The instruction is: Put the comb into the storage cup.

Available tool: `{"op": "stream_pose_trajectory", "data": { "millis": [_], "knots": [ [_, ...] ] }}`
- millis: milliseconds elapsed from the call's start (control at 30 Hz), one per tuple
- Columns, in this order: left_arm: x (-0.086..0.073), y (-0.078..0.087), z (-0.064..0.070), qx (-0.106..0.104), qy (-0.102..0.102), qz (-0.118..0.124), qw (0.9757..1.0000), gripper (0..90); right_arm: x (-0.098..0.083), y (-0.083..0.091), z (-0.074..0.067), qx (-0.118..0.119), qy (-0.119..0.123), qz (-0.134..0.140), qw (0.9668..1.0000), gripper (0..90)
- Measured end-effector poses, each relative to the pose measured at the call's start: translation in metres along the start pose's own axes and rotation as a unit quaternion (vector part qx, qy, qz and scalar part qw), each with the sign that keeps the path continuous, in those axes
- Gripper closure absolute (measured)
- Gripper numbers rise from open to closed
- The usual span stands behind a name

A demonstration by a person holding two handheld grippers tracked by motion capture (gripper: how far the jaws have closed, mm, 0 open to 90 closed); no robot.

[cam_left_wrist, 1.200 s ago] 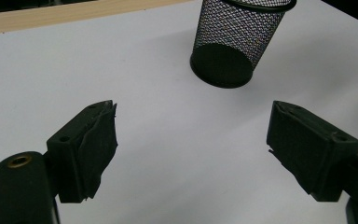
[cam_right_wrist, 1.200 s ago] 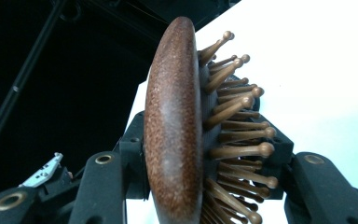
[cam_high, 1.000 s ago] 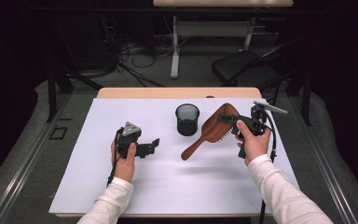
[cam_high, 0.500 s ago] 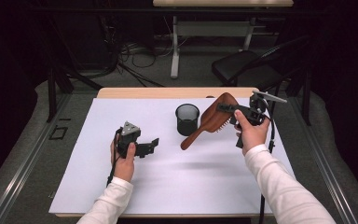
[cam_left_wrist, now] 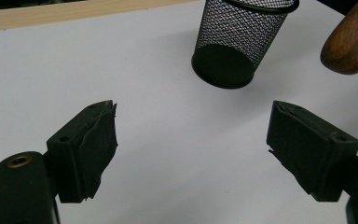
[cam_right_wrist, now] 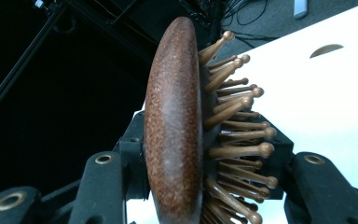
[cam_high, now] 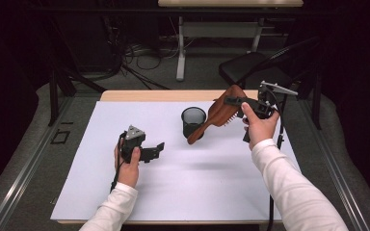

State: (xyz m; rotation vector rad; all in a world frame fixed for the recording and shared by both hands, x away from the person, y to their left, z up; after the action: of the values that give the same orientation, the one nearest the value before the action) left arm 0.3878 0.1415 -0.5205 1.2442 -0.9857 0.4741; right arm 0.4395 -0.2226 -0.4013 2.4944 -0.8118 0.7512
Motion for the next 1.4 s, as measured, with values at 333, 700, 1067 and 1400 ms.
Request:
{"op": "stream_pose_trajectory", "data": {
  "millis": [333, 700, 1067, 1400],
  "knots": [
    [0.0, 0.0, -0.001, -0.001, 0.003, 0.0, 1.0, 16.1, 0.014, -0.004, -0.003, -0.009, -0.001, 0.019, 0.9998, 48.7],
    [0.0, 0.0, -0.002, -0.003, 0.007, 0.0, 1.0, 16.1, 0.027, -0.006, -0.006, -0.023, 0.002, 0.033, 0.9992, 48.7],
    [0.0, -0.001, -0.003, -0.004, 0.008, -0.001, 1.0, 16.1, 0.032, -0.01, -0.006, -0.034, 0.008, 0.046, 0.9983, 48.7],
    [0.0, -0.001, -0.004, -0.004, 0.012, -0.001, 0.9999, 16.1, 0.033, -0.018, 0.0, -0.043, 0.0, 0.058, 0.9974, 48.7]
  ]
}}
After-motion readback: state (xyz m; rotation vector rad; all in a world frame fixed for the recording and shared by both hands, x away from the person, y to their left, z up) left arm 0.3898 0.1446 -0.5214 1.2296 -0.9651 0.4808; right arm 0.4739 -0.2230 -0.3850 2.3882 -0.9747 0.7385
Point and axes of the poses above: each handheld gripper's, and its own axes: y roughly backward along the jaws, x roughly out of its top, z roughly to its right, the point moved 2 cm from there along -y, roughly forward along the jaws, and after that the axes turned 14 degrees about x, right-handed, at the moved point
